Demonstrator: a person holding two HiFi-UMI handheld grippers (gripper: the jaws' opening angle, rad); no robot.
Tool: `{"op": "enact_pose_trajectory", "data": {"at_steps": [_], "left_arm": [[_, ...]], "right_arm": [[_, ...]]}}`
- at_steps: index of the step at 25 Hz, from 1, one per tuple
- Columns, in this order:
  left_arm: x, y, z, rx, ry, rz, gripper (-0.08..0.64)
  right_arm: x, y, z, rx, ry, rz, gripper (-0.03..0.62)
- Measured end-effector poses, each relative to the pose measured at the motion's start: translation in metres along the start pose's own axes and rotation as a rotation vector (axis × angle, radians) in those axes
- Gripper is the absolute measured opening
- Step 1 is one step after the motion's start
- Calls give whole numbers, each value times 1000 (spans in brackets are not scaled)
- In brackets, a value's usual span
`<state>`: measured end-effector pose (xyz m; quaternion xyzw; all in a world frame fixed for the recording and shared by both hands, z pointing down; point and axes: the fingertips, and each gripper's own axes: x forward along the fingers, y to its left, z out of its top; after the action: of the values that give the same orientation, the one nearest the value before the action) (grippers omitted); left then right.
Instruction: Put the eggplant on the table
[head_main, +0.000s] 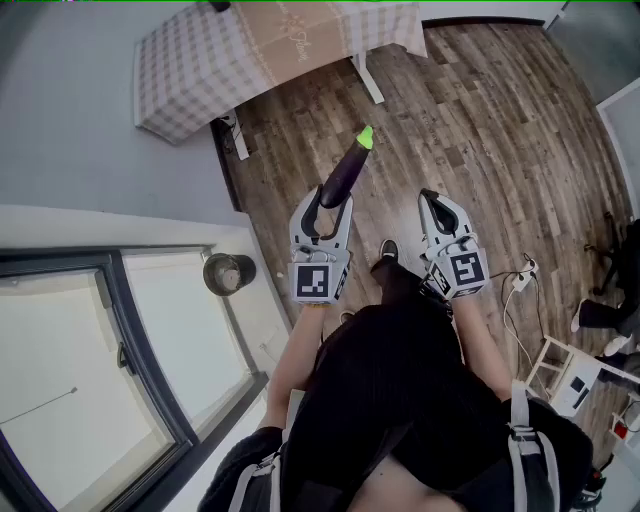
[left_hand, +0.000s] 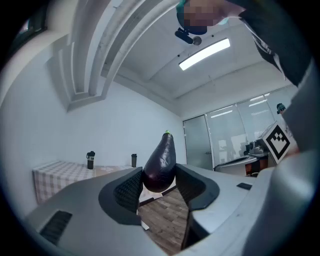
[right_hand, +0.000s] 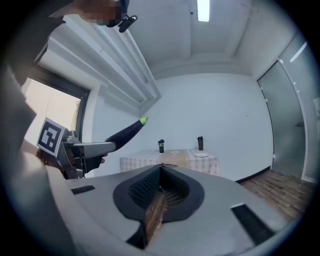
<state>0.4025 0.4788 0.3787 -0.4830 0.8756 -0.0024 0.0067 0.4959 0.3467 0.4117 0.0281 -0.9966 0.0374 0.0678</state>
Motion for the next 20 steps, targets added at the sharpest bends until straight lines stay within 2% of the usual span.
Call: {"op": "enact_pose_trajectory", "data": {"at_steps": [4,7,10,20], "left_arm": [[57,3,-5,-5,5,17,215],[91,4,-3,-23,9,29,215],[125,6,4,-22,7,32,215],[217,39,-20,-48,26,7,215]], "right_arm": [[35,-40,9,8,-41,36,6],[57,-67,19,30,-37,72,6],[81,-92,28,5,-26,93,6],[151,-154,16,32,31,35,6]]}}
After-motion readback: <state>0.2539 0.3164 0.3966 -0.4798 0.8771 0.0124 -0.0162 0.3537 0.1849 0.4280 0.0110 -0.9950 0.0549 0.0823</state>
